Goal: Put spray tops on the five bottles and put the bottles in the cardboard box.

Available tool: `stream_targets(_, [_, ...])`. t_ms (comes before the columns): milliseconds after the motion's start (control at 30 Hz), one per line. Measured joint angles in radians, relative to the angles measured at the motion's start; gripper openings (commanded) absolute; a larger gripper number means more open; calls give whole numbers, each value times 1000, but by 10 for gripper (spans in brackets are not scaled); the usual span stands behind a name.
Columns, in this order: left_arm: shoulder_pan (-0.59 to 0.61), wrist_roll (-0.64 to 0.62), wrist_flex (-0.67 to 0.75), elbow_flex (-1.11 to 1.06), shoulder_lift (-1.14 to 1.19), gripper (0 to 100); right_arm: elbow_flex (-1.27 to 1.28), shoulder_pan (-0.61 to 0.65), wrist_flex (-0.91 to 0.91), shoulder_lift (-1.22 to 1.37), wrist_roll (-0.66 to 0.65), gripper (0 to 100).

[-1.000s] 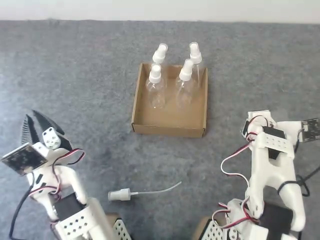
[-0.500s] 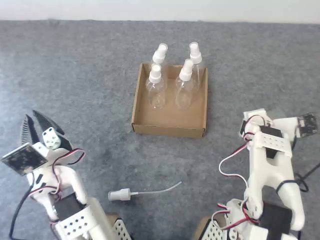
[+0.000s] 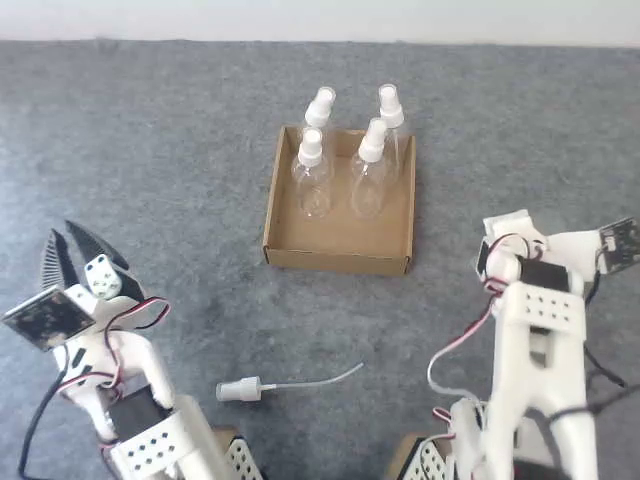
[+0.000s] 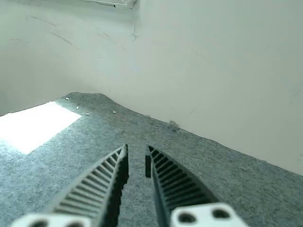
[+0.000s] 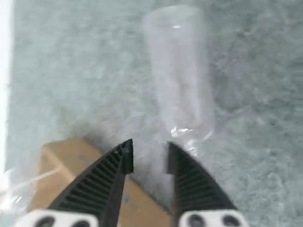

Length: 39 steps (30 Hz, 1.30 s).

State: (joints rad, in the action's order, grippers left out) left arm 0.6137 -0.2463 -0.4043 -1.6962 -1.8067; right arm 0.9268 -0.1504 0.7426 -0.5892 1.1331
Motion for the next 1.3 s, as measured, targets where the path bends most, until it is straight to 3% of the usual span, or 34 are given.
stream_targets(267, [0, 0, 0, 0, 0, 60, -5, 21, 55, -195, -121, 6])
stream_targets(667, [0, 0, 0, 0, 0, 61, -296, 28, 422, -199, -471, 6])
stream_targets(967, [0, 0, 0, 0, 0, 61, -370, 26, 534, -121, -663, 6])
stream_targets(1133, [0, 0, 0, 0, 0, 62, -523, 25, 718, 21, -841, 6])
stream_targets(1300, [0, 0, 0, 0, 0, 62, -684, -20, 835, 144, -1103, 6])
